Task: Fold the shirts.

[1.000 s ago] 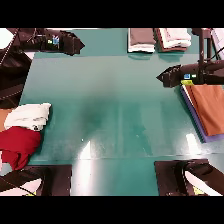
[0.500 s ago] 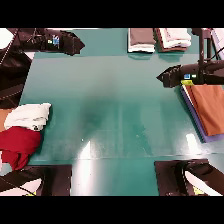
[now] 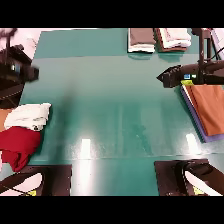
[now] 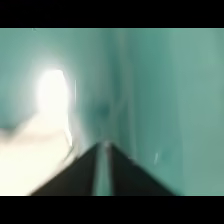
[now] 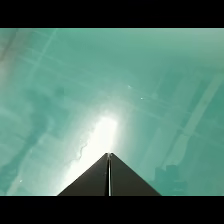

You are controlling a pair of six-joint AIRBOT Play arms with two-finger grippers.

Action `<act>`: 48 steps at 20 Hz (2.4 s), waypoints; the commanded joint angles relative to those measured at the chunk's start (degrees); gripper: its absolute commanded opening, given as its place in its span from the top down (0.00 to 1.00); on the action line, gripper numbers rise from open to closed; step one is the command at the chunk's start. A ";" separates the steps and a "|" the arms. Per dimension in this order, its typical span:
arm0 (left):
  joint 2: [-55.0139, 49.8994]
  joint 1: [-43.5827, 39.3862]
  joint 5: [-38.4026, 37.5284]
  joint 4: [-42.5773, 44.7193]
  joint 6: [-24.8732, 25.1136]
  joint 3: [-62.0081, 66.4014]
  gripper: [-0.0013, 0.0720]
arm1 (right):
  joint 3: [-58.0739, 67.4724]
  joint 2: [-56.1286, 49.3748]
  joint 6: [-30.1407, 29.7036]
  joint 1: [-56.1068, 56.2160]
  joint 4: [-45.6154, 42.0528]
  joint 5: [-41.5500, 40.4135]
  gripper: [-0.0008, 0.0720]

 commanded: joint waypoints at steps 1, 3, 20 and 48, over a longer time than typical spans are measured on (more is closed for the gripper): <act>1.01 9.40 -2.43 5.18 0.61 -13.81 0.09 | -0.02 -0.02 0.02 0.02 0.00 -0.04 0.96; 1.01 11.72 3.78 7.15 0.57 -20.70 0.11 | -0.02 -0.04 0.02 0.02 0.00 -0.17 0.96; 14.32 -0.33 7.45 4.61 0.15 0.55 0.94 | 0.00 4.48 0.02 -2.19 0.00 -14.58 0.96; -14.27 -26.38 16.17 -13.77 -0.22 4.87 0.21 | -0.07 0.28 0.00 -14.71 0.48 1.77 0.67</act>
